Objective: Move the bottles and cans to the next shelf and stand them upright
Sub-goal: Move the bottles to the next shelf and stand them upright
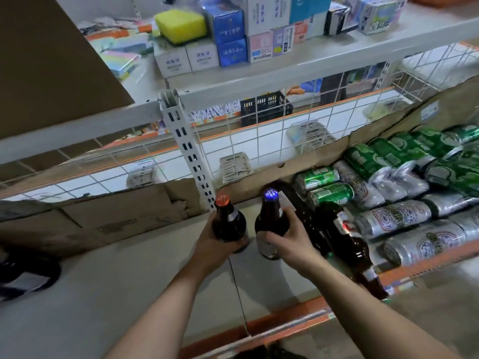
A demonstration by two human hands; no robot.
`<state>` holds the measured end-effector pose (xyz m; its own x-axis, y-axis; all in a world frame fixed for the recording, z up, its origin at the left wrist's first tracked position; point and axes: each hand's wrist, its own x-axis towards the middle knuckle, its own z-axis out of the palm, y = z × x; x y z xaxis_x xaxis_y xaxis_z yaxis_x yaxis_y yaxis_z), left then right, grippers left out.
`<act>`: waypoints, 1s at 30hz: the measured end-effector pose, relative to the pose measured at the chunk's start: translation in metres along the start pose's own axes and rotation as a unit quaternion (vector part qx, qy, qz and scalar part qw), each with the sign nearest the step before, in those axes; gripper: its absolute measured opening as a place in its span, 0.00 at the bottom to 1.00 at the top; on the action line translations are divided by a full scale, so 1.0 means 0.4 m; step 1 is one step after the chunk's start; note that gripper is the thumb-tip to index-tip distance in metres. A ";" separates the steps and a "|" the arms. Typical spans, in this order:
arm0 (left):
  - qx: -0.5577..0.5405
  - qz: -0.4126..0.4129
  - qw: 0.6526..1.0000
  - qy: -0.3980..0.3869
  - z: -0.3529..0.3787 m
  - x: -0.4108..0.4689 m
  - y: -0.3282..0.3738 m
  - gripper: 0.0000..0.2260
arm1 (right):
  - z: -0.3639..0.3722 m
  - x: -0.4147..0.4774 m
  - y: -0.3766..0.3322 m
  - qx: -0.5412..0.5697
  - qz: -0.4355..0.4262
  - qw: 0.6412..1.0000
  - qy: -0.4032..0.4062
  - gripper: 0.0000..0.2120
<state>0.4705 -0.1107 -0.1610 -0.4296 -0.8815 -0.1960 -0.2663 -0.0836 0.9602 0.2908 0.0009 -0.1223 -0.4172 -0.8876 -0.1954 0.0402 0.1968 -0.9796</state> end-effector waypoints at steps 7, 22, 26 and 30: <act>-0.006 0.008 1.000 0.020 0.012 -0.009 -0.010 0.30 | 0.001 0.017 0.059 -0.040 -0.016 0.999 -0.004 0.29; 0.009 -0.005 1.000 0.014 0.013 0.016 -0.054 0.32 | -0.028 0.038 0.126 -0.041 -0.041 0.997 -0.054 0.34; 0.005 -0.009 1.000 0.016 0.011 0.015 -0.054 0.34 | -0.031 0.043 0.131 -0.046 -0.046 0.996 -0.057 0.34; 0.010 -0.003 1.000 0.021 0.009 0.009 -0.037 0.31 | -0.026 0.039 0.129 -0.035 -0.053 0.997 -0.050 0.42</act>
<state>0.4697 -0.1111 -0.1767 -0.3914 -0.8999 -0.1920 -0.2861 -0.0793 0.9549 0.2769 0.0016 -0.1752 -0.3225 -0.9414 -0.0982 -0.0644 0.1253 -0.9900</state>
